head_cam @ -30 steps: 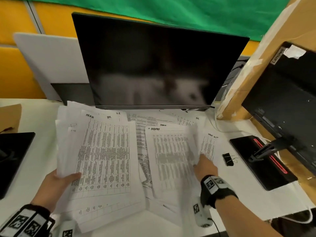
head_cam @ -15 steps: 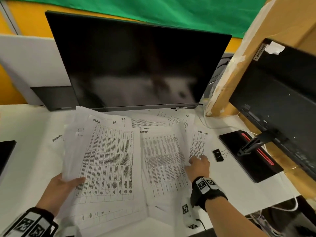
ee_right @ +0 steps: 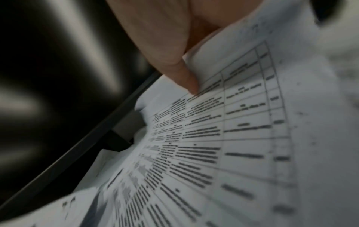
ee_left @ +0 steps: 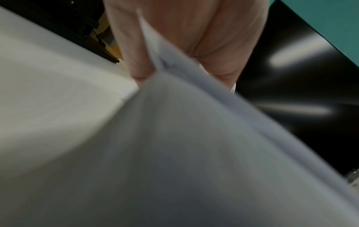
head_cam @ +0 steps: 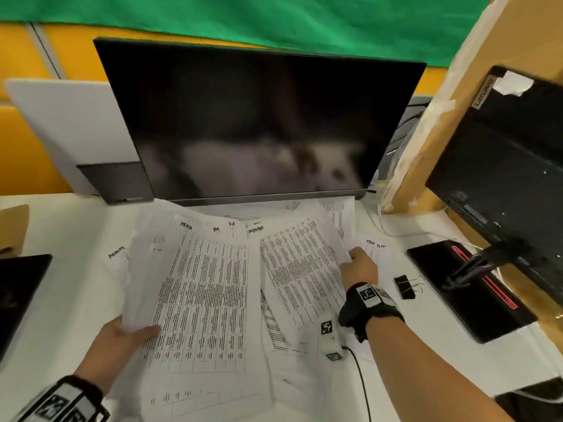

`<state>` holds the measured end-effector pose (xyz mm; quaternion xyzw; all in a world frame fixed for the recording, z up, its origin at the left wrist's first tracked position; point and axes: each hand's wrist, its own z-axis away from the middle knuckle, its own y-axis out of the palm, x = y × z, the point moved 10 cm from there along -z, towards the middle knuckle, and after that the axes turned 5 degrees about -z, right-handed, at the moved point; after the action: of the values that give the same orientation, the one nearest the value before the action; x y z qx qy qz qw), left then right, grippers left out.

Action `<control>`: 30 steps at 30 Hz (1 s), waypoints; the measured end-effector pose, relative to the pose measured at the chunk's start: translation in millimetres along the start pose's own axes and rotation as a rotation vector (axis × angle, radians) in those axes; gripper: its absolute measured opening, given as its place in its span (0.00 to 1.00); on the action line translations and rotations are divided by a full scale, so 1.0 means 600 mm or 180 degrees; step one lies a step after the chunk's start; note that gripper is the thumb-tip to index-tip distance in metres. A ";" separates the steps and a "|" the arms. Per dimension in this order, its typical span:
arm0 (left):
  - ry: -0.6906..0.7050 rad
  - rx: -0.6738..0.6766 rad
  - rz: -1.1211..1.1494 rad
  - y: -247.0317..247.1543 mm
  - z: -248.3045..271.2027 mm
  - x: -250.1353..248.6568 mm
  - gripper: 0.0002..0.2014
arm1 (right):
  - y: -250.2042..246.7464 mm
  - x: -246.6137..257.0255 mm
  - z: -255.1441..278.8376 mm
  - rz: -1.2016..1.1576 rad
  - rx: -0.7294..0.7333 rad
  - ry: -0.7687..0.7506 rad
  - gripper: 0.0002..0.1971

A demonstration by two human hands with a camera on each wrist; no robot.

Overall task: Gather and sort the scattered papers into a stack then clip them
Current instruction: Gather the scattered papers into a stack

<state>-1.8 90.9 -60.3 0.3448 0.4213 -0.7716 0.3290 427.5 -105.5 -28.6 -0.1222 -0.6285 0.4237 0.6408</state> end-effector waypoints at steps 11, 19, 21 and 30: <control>-0.0127 0.0251 0.0542 0.077 -0.017 -0.010 0.16 | -0.128 0.028 0.037 0.0106 -0.0137 -0.0320 0.09; -0.0142 0.0303 0.0760 0.114 -0.018 -0.008 0.21 | -0.238 0.154 0.103 0.0779 -0.0969 -0.1465 0.13; -0.0137 0.0299 0.0802 0.115 -0.017 -0.010 0.20 | -0.269 0.183 0.121 0.0667 -0.1074 -0.1586 0.12; 0.0086 0.0602 0.1175 0.134 0.011 -0.043 0.10 | -0.229 0.145 0.138 -0.1432 -0.0070 -0.0716 0.05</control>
<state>74.9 56.6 -70.7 0.4558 0.2811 -0.7297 0.4252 392.7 -159.7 142.2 0.0616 -0.7118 0.2745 0.6436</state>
